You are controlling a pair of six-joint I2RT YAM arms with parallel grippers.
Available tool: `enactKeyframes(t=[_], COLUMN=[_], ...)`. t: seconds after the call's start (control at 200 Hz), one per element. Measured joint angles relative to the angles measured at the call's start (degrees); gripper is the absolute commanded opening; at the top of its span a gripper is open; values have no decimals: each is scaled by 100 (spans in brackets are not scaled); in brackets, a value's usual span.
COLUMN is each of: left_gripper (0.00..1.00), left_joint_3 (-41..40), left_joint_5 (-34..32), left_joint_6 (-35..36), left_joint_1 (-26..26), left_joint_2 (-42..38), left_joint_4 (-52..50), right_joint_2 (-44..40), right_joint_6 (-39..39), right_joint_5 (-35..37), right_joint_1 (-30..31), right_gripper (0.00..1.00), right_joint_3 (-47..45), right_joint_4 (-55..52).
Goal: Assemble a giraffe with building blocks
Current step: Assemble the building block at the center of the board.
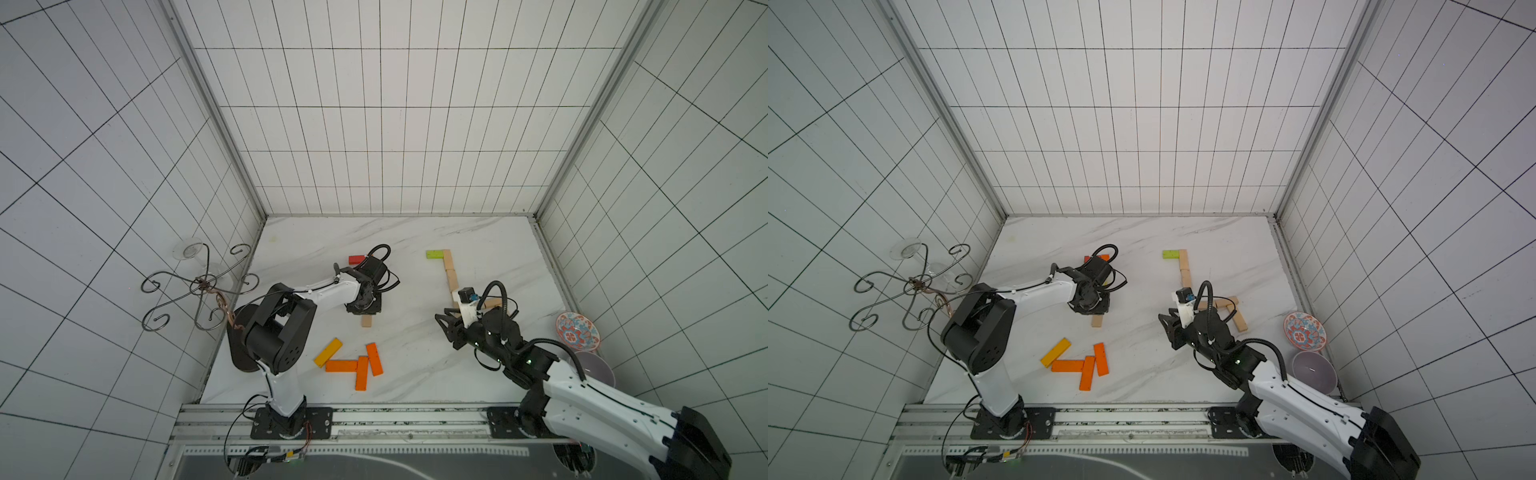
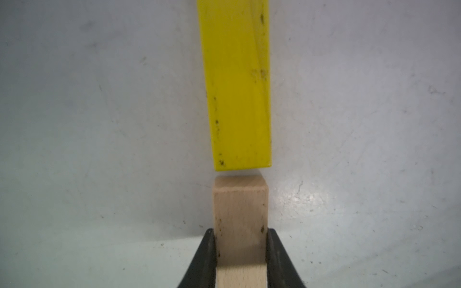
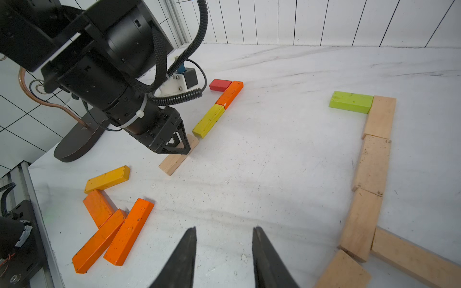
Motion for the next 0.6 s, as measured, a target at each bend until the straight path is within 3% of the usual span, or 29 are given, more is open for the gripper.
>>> enactKeyframes(t=[0.335, 0.6], left_gripper=[31, 42], left_joint_3=[157, 168], left_joint_5=[52, 81], left_joint_6=[22, 59], left_joint_1=[79, 107], left_joint_2=[127, 208], left_joint_4=[9, 22], right_joint_2=[2, 9], right_joint_6=[0, 0], right_joint_5=[2, 2], right_joint_1=[0, 0], right_gripper=[39, 39], right_joint_3=[0, 0], right_joint_4=[0, 0])
